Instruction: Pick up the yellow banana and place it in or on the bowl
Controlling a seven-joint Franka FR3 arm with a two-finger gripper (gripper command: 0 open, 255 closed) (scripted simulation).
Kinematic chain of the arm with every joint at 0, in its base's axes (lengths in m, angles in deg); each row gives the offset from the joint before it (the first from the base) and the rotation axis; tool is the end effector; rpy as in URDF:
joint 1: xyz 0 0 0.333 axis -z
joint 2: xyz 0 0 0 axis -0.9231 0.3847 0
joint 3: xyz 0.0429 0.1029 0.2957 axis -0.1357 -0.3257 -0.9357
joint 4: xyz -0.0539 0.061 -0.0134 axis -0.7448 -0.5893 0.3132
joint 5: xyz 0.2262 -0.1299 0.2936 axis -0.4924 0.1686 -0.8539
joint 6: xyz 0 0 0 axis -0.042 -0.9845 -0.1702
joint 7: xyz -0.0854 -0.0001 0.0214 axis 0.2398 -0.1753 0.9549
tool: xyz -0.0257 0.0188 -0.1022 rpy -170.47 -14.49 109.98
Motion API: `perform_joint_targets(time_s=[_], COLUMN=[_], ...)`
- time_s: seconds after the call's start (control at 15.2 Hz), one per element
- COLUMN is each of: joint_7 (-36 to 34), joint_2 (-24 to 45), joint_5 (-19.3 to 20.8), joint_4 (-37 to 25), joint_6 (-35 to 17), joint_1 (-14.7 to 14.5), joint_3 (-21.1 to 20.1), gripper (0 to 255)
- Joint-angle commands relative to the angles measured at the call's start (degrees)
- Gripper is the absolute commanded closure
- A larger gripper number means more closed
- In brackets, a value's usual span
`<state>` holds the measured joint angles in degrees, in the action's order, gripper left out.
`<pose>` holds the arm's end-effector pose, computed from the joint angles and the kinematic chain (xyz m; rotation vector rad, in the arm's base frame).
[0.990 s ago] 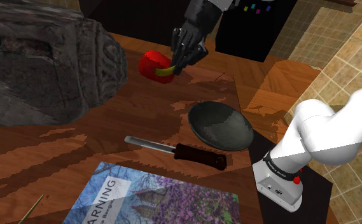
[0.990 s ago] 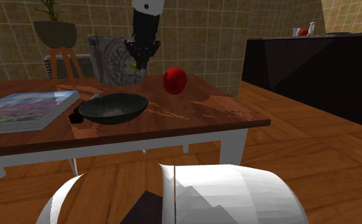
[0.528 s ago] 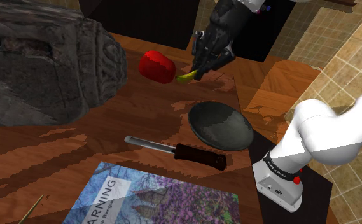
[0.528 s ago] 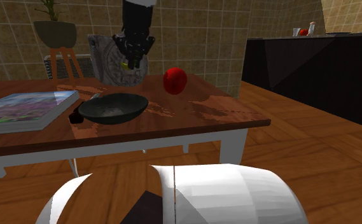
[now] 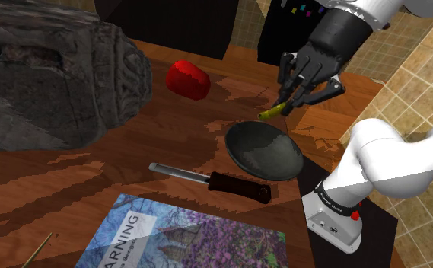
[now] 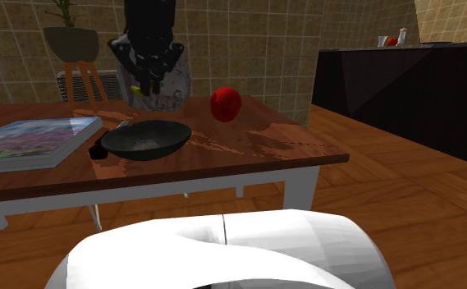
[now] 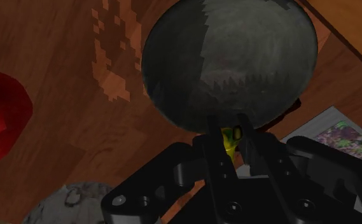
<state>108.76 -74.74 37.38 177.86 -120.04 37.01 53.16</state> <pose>0.1981 0.2203 0.6001 -2.3086 -1.8056 -0.4254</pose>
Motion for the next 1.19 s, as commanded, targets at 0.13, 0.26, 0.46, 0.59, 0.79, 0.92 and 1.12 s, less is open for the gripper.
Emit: perform_joint_targets(time_s=[0.13, 0.26, 0.46, 0.59, 0.79, 0.92, 1.12], joint_7=[0.0, 0.2, 0.6, 0.9, 1.2, 1.3, 1.3], joint_2=[-2.6, -3.0, -3.5, -3.8, -4.1, -4.2, -4.2], joint_5=[-0.7, -1.0, -1.5, -1.9, -2.4, -2.6, -2.6], joint_4=[4.1, 5.8, 8.3, 10.0, 12.4, 12.9, 12.9], joint_6=[-1.5, -2.8, -4.7, -6.1, -8.1, -8.6, -8.6], joint_1=[-0.5, -0.6, -0.9, -1.0, -1.3, -1.4, -1.4], joint_3=[-0.6, -0.8, -1.2, -1.4, -1.8, -1.9, -1.9], gripper=[255, 255, 255, 255, 255, 255, 255])
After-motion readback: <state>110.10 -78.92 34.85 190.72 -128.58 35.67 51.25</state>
